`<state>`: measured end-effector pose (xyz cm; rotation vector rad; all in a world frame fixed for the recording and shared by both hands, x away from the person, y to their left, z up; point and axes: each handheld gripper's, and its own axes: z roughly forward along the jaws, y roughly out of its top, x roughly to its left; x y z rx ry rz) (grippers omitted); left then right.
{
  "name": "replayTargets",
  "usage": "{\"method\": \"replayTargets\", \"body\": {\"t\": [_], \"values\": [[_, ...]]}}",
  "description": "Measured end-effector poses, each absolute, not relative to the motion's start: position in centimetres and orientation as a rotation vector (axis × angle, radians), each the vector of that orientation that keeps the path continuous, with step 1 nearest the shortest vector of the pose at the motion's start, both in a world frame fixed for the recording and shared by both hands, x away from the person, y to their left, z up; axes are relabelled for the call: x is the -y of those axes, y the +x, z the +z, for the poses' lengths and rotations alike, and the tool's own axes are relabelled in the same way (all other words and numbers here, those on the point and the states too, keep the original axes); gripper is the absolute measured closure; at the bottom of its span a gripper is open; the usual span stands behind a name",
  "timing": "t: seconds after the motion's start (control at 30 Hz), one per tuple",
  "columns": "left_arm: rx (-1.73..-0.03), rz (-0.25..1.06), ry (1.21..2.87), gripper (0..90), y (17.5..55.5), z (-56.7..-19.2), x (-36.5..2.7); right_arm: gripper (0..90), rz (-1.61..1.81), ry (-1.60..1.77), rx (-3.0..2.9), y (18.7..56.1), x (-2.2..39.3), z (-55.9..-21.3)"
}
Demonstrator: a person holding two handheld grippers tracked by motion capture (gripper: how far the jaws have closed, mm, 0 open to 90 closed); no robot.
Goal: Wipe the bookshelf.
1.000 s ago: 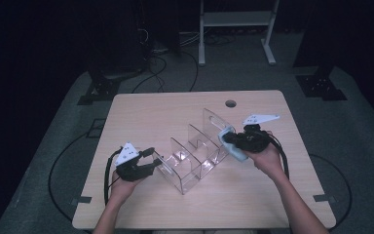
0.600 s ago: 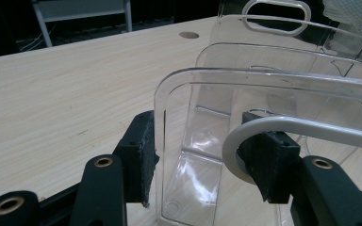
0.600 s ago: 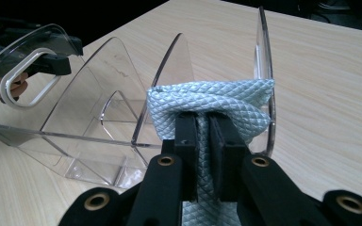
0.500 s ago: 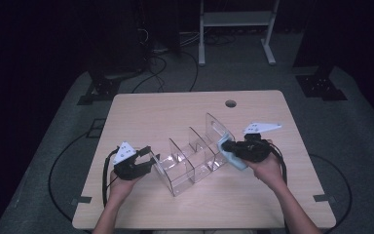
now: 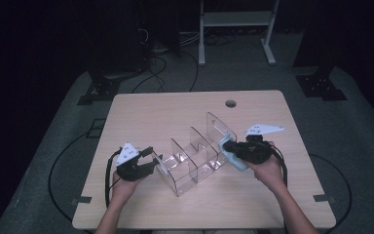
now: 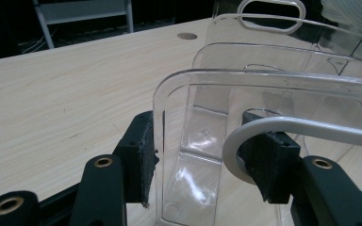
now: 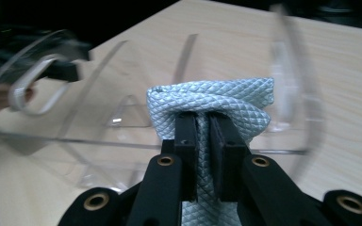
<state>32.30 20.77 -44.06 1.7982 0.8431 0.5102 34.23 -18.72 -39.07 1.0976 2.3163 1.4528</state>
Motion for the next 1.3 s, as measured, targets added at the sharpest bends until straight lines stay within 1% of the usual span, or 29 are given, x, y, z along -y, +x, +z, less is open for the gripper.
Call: {"method": "replayTargets", "body": {"t": [0.13,0.4,0.6,0.8,1.0,1.2,1.3], "values": [[-0.843,0.509,1.799,46.8,32.3,-44.1,-20.8,81.9,1.451,1.015,-2.368,33.4,17.4,-39.0],[-0.849,0.499,1.788,46.8,32.3,-44.1,-20.6,82.0,1.419,1.15,-2.249,34.7,19.5,-39.0],[-0.852,0.503,1.788,46.5,32.3,-44.1,-20.6,81.9,1.441,1.056,-2.322,33.2,17.5,-39.1],[-0.852,0.501,1.79,46.4,32.1,-44.1,-20.2,81.9,1.431,1.097,-2.291,33.5,18.0,-39.1],[-0.856,0.498,1.787,46.3,32.1,-44.1,-20.2,81.8,1.438,1.039,-2.327,32.4,16.4,-39.1],[-0.853,0.484,1.786,45.5,32.1,-44.1,-20.0,81.8,1.434,1.08,-2.303,32.9,17.1,-39.1],[-0.854,0.481,1.781,45.3,32.1,-44.2,-20.0,81.8,1.428,1.05,-2.33,32.2,16.2,-39.0]]}}
